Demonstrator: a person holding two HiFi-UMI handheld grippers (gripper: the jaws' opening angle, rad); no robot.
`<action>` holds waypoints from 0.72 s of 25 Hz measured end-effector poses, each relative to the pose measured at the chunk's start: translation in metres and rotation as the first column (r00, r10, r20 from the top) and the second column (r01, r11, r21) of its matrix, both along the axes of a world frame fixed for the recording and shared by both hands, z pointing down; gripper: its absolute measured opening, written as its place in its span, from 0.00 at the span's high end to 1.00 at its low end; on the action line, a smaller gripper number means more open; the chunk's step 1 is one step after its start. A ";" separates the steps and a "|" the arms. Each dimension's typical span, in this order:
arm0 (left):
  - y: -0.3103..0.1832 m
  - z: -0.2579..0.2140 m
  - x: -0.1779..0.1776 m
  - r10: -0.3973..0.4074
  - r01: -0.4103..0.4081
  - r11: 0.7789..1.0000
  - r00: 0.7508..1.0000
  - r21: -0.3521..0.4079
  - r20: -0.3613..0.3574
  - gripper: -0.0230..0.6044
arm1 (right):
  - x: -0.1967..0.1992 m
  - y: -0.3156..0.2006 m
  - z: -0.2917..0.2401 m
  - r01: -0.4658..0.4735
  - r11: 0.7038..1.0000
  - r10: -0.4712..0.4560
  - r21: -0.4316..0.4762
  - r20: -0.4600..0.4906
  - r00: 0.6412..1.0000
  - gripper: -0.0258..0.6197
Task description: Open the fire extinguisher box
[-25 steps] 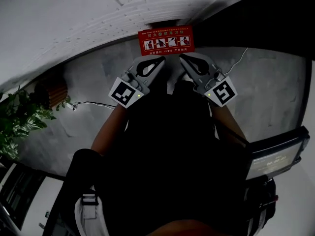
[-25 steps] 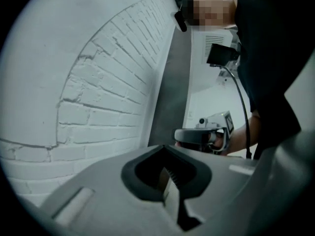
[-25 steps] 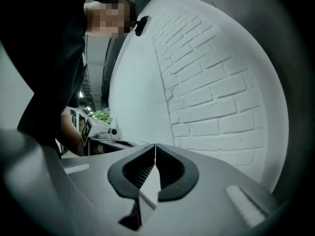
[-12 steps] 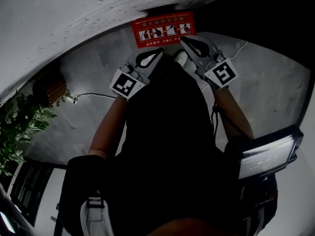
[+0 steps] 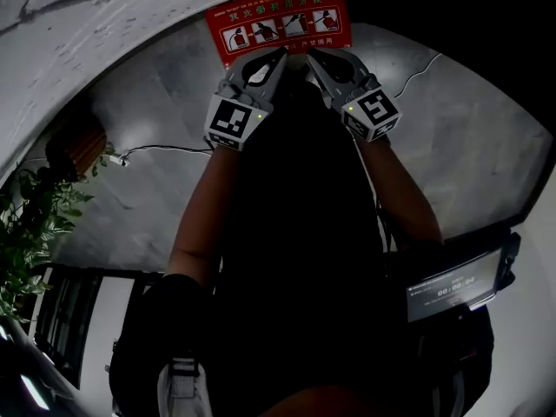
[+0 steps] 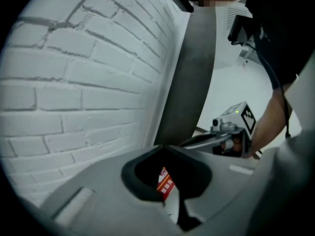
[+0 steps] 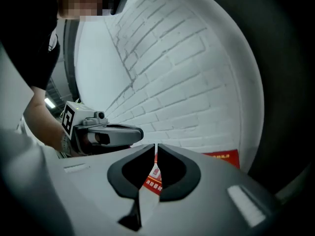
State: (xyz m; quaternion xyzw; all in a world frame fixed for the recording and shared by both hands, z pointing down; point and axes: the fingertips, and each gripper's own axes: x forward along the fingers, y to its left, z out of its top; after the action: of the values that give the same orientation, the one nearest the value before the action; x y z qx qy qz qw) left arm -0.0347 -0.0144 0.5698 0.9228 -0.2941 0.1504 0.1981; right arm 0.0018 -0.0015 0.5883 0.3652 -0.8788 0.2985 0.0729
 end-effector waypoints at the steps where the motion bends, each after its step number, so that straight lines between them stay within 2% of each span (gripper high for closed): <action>1: 0.000 0.012 0.001 -0.016 0.016 1.000 1.000 -0.017 0.007 0.96 | 0.002 0.004 0.014 -0.025 0.999 0.025 -0.039 0.010 1.000 0.95; 4: 0.007 0.041 0.009 -0.024 0.025 0.998 0.999 -0.058 0.028 0.96 | 0.014 0.011 0.053 -0.146 0.974 0.154 -0.173 0.035 0.988 0.94; 6: 0.014 0.056 0.016 -0.006 0.009 0.997 0.999 -0.074 0.042 0.96 | 0.024 0.016 0.078 -0.222 0.944 0.235 -0.246 0.024 0.972 0.92; 9: 0.022 0.071 0.024 0.022 -0.017 0.996 0.998 -0.083 0.057 0.96 | 0.030 0.023 0.111 -0.289 0.896 0.314 -0.338 0.020 0.949 0.85; 11: 0.026 0.078 0.027 0.033 -0.027 0.995 0.997 -0.093 0.064 0.96 | 0.029 0.031 0.130 -0.316 0.851 0.364 -0.419 0.038 0.931 0.81; 14: 0.035 0.089 0.027 0.035 -0.026 0.992 0.997 -0.122 0.070 0.96 | 0.025 0.045 0.158 -0.345 0.766 0.430 -0.542 0.033 0.902 0.71; 16: 0.039 0.093 0.027 0.043 -0.032 0.991 0.996 -0.133 0.074 0.96 | 0.024 0.048 0.175 -0.370 0.719 0.463 -0.588 0.008 0.886 0.64; 18: 0.041 0.095 0.026 0.052 -0.041 0.990 0.996 -0.138 0.077 0.96 | 0.024 0.049 0.190 -0.392 0.678 0.501 -0.622 0.001 0.866 0.63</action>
State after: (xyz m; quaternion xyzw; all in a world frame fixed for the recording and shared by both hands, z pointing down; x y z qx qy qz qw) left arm -0.0086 0.0269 0.6648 0.9070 -0.2693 0.2117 0.2450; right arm 0.0254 0.0474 0.7782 0.4992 -0.6235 0.6007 0.0341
